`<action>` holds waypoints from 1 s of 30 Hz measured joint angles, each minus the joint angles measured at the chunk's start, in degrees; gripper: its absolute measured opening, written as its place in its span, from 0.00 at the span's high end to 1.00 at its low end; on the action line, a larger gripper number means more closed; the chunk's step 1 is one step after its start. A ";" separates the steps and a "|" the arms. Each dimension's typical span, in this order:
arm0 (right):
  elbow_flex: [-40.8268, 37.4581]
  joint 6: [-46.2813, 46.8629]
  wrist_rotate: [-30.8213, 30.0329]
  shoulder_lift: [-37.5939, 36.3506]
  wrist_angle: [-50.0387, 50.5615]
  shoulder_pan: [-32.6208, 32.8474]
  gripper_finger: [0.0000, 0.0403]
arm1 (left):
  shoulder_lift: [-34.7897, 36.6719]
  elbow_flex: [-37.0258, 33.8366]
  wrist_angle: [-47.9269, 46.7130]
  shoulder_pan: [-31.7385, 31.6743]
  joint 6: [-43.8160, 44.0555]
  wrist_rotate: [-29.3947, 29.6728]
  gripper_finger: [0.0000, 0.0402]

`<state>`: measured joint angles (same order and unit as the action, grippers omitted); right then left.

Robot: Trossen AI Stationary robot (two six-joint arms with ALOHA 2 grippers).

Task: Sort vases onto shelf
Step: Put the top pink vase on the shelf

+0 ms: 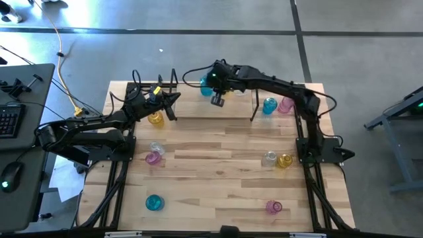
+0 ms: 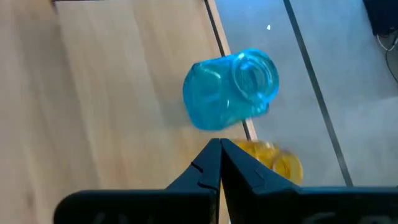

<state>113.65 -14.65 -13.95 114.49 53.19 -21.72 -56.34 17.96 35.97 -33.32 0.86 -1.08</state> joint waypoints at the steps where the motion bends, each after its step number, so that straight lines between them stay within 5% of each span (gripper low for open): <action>1: -0.63 0.65 -0.06 -1.22 0.53 0.13 1.00 | 0.00 0.00 -0.06 0.00 0.00 -0.15 1.00; 14: -32.18 12.90 -8.00 -27.24 -11.50 0.52 1.00 | 0.00 -0.02 -0.18 0.00 0.02 -1.42 1.00; 21: -43.11 26.61 -18.21 -46.15 -6.25 0.50 1.00 | 0.00 -0.02 0.28 0.00 0.02 -1.40 1.00; 30: -55.35 43.05 -18.91 -58.10 2.35 -7.76 0.87 | 0.00 -0.02 0.96 0.00 0.01 -1.38 1.00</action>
<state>58.30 28.39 -32.86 56.38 55.54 -29.48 -56.34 17.93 36.93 -33.32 0.87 -2.46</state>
